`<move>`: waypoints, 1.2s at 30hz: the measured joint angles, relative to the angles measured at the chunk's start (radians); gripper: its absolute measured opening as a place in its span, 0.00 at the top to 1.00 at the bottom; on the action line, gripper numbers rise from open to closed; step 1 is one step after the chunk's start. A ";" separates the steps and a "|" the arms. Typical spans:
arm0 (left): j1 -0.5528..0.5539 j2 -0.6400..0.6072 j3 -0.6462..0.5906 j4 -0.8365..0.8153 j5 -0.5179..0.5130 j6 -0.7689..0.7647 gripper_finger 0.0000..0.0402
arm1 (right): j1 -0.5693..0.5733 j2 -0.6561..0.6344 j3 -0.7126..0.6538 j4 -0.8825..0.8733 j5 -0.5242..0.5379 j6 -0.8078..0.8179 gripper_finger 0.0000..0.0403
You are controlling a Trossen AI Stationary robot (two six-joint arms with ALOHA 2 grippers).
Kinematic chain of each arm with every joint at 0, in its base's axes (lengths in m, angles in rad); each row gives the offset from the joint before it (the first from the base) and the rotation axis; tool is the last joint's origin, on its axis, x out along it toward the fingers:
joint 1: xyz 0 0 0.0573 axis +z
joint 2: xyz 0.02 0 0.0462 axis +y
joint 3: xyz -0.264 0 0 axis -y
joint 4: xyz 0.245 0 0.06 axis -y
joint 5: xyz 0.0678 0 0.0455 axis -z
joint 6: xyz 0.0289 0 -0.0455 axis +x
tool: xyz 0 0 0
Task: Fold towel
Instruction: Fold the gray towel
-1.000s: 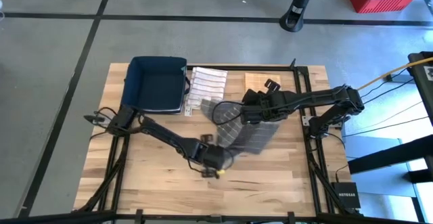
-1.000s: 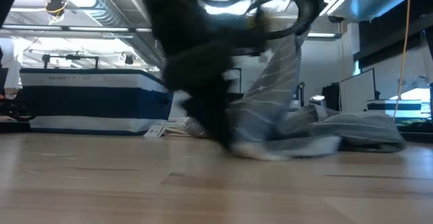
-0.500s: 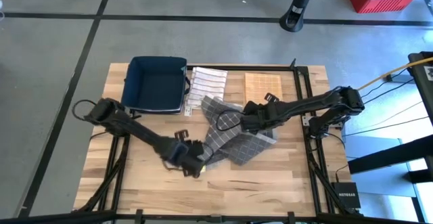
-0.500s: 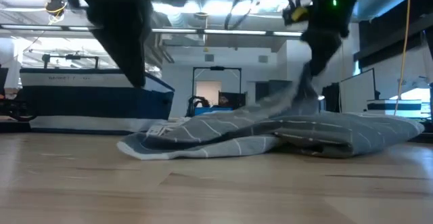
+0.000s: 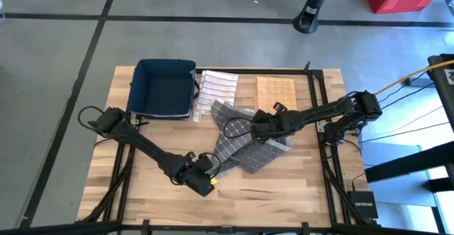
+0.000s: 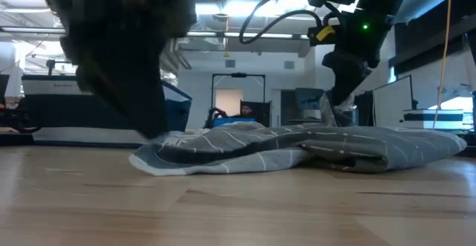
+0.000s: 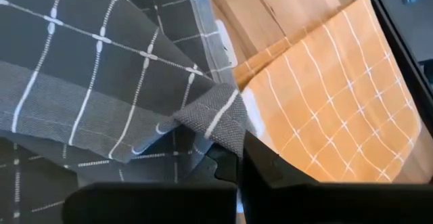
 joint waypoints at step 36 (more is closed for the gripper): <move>-0.020 0.028 0.162 -0.588 -0.185 0.133 0.99 | 0.032 -0.063 0.051 -0.084 0.052 -0.006 1.00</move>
